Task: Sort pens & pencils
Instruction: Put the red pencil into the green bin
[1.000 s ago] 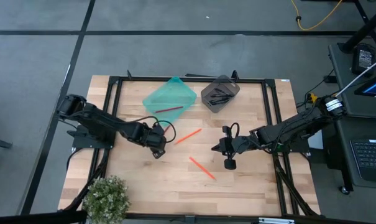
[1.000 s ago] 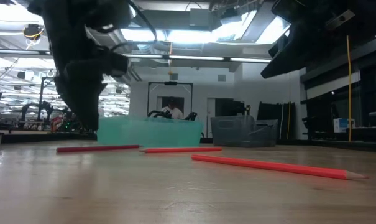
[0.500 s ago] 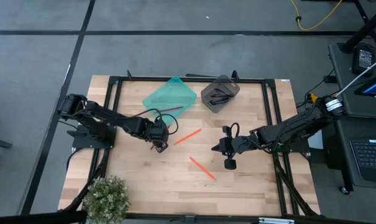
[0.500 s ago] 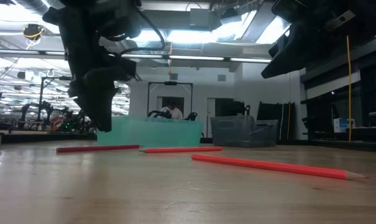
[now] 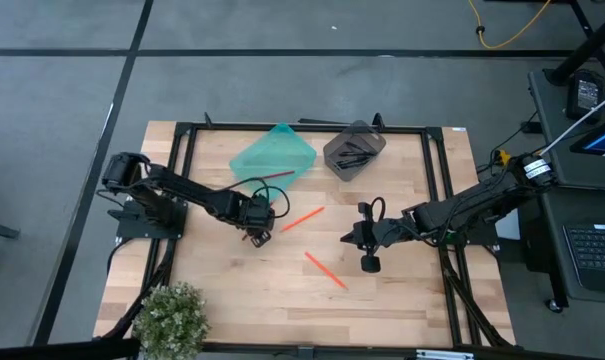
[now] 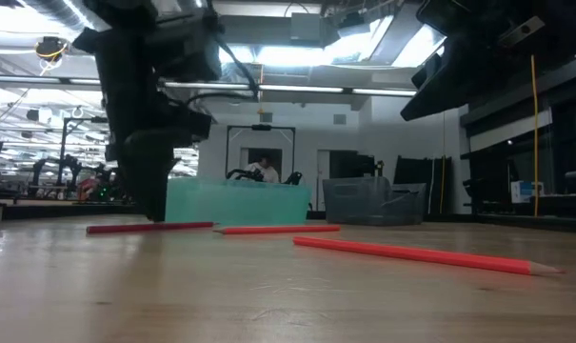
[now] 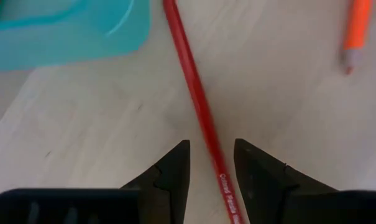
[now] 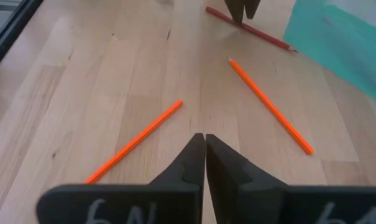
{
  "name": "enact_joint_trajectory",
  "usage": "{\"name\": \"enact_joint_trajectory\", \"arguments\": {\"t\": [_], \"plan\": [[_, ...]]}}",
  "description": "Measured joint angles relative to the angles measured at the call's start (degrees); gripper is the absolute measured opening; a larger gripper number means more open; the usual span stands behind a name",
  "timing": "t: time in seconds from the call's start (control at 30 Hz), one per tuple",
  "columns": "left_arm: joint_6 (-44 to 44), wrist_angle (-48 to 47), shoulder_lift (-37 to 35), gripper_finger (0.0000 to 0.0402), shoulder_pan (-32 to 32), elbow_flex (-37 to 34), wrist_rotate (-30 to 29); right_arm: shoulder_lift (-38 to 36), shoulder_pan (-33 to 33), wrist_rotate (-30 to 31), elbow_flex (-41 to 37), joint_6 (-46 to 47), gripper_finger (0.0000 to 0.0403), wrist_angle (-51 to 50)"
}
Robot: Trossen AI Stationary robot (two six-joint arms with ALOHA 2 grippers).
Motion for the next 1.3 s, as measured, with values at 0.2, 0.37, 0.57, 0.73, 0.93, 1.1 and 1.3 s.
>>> {"name": "enact_joint_trajectory", "arguments": {"t": [0.2,0.37,0.57,0.73,0.93,1.1,1.3], "plan": [[0.00,1.04,2.74,0.0118,1.47,0.27,3.75,0.00,0.00,-0.02,0.00,-0.09,0.0016,-0.07],[-1.72,1.61,3.37,0.0118,2.94,0.17,5.31,0.00,0.00,-0.02,0.00,-0.19,0.0016,-0.05],[-3.14,1.97,3.42,0.0118,4.42,0.17,6.63,0.00,0.00,-0.02,0.00,-0.82,0.0016,-0.07],[-3.33,2.13,3.46,0.0118,4.49,0.11,6.74,0.00,0.01,-0.02,0.00,-0.82,0.0016,-0.05],[-3.37,2.29,3.48,0.0118,4.67,0.09,6.49,0.00,0.00,-0.02,0.00,-0.82,0.0016,-0.05],[-3.32,2.37,3.53,0.0118,4.67,0.07,6.32,0.00,0.00,-0.02,0.00,-0.95,0.0016,-0.05],[-3.15,2.33,3.55,0.0113,4.67,0.07,5.80,0.00,0.00,-0.02,0.00,-0.97,0.0016,-0.05]]}}
